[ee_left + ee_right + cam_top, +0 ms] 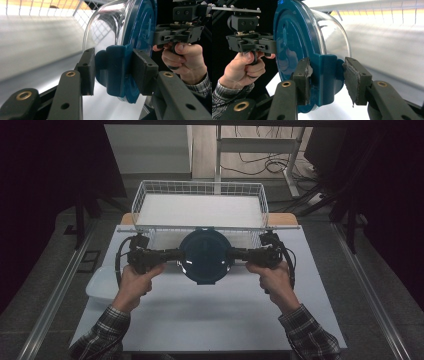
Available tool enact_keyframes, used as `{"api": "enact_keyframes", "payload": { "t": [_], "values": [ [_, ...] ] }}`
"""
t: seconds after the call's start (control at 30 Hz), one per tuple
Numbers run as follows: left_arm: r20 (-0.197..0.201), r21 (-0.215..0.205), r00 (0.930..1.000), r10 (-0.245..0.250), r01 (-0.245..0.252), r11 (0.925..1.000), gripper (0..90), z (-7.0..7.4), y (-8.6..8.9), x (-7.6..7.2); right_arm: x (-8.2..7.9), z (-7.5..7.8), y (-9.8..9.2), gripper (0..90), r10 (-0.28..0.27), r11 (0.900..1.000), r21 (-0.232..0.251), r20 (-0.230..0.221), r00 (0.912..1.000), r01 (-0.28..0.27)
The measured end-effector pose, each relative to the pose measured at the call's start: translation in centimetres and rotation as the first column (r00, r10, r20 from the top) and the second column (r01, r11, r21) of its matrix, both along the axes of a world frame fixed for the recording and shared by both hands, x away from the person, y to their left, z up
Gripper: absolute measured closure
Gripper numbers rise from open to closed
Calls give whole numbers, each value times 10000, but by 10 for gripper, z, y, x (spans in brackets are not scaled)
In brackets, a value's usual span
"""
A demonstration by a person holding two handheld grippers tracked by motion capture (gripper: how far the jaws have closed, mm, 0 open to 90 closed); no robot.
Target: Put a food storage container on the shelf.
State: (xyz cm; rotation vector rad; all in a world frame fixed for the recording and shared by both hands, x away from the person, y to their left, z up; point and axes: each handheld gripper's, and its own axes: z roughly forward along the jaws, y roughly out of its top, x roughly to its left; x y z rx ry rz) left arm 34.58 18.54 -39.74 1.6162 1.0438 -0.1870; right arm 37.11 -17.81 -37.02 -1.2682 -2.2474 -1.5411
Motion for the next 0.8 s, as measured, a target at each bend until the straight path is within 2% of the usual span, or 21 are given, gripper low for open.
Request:
{"api": "enact_keyframes", "payload": {
  "t": [0.27, 0.53, 0.8],
  "values": [
    [219, -116, 9997, 68, -65, 9999, 568, 29, 8, 23, 22, 30, 8, 572, -97, 10000, -9, 227, 9997, 97],
    [447, 48, 9990, 31, -33, 10000, 567, 62, 18, 50, 44, 60, 18, 571, -209, 9998, 38, 520, 9984, 208],
    [440, 75, 9990, 25, -29, 10000, 564, 75, 23, 78, 69, 76, 25, 569, -376, 9993, 56, 563, 9977, 373]
  ]
}}
